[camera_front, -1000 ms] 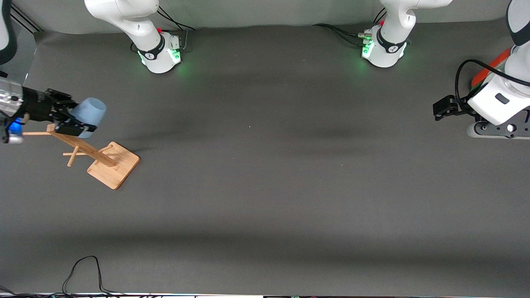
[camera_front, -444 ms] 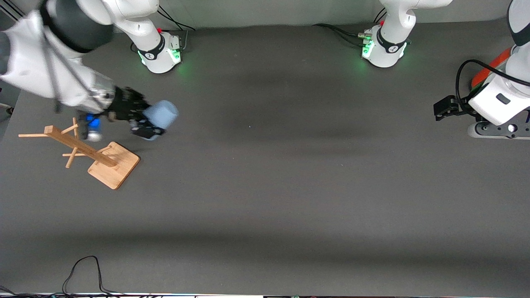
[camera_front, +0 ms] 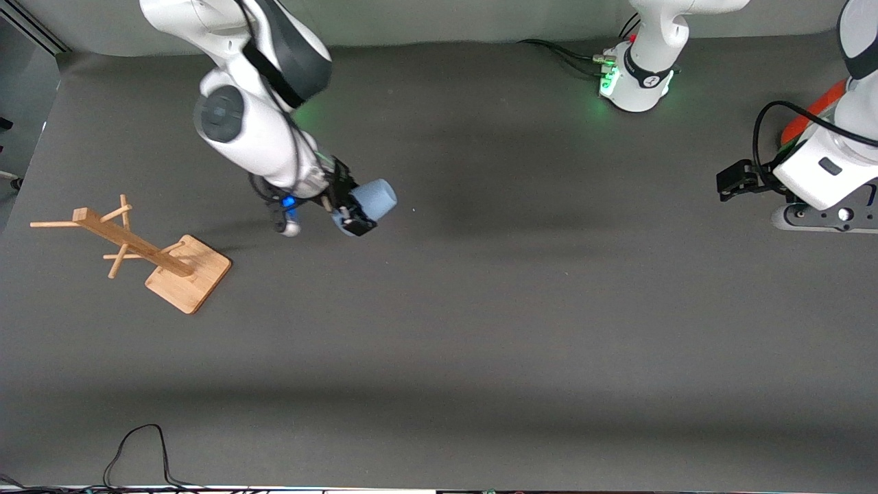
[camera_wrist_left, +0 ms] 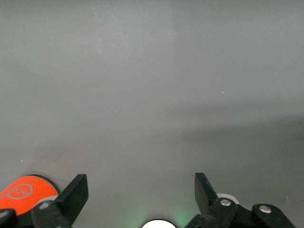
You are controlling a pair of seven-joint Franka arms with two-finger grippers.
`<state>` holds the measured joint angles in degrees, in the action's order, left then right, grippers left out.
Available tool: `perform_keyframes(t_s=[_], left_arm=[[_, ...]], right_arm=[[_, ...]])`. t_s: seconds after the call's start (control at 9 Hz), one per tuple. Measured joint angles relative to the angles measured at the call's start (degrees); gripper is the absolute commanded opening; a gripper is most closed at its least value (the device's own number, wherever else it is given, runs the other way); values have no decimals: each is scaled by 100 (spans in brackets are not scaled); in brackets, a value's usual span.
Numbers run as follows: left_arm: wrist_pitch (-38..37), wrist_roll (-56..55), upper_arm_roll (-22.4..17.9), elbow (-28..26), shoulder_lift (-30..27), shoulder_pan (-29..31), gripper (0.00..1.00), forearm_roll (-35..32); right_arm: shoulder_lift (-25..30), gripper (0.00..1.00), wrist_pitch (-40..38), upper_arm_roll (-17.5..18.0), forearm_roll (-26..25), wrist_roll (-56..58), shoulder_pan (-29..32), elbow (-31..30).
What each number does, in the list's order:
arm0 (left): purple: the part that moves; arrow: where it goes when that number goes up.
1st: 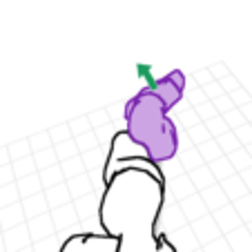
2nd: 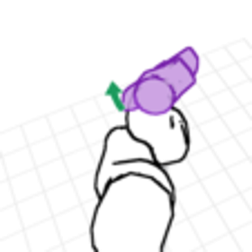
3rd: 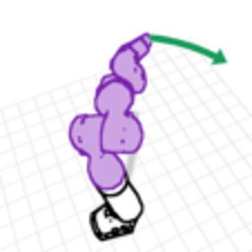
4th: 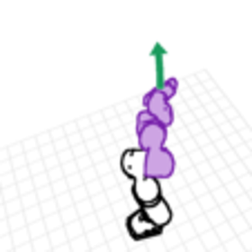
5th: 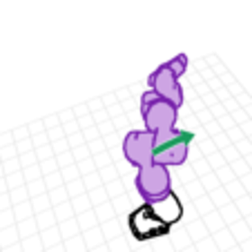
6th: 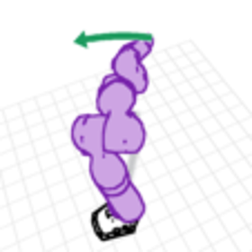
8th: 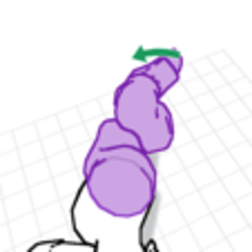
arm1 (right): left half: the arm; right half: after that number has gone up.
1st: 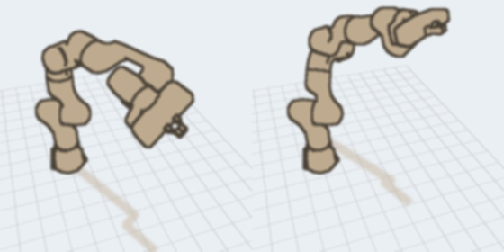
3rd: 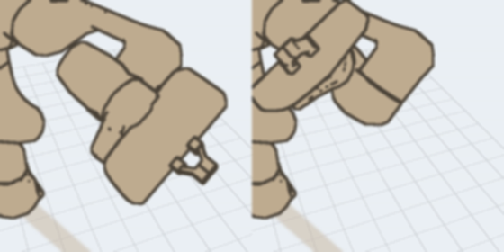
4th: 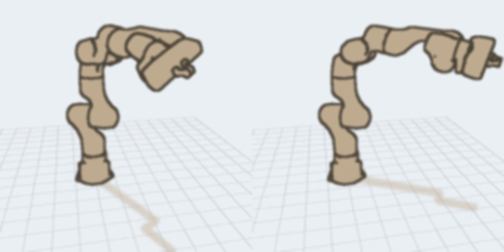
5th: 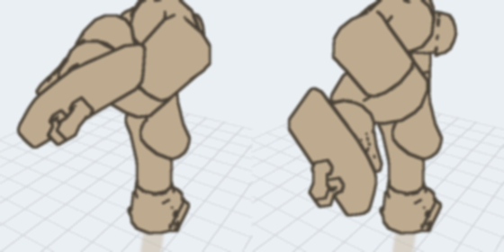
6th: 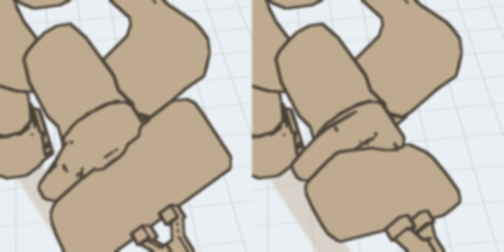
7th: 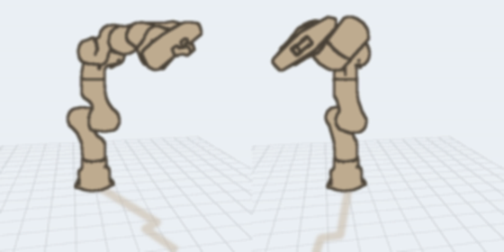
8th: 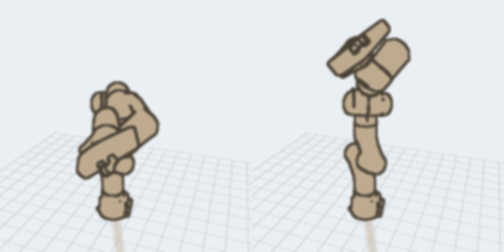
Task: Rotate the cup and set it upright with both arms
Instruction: 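Carry the blue cup to the table middle with the right gripper, then lay the cup on its side, open the right gripper while the left gripper reaches in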
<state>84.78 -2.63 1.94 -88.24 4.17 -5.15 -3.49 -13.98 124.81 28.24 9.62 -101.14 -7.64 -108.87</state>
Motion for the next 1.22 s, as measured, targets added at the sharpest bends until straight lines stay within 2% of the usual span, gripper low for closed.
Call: perform_keyframes(t_s=[0.11,0.22,0.33,0.44,0.67,0.89,1.11,1.22], left_arm=[[4,0,3,1,53,-1,100,0],[12,0,6,1,119,-2,100,0],[19,0,7,3,177,-2,100,0],[27,0,9,3,225,-3,100,0],[31,0,13,5,264,-5,100,0],[33,2,21,27,317,-13,100,0],[33,1,24,43,385,-60,100,4],[33,-2,32,46,394,-143,100,7]], right_arm=[[-469,78,345,5,-396,-511,-243,-8],[-1017,78,700,5,-941,-1166,-544,0],[-1514,84,976,7,-1531,-1871,-791,34],[-1944,100,1174,6,-2042,-2456,-962,105],[-2322,100,1278,8,-2498,-2951,-1058,295],[-2112,100,1153,142,-2553,-2837,-866,546],[-1435,100,451,324,-2518,-1909,-557,702],[-1011,100,121,269,-2405,-1225,-462,722]])
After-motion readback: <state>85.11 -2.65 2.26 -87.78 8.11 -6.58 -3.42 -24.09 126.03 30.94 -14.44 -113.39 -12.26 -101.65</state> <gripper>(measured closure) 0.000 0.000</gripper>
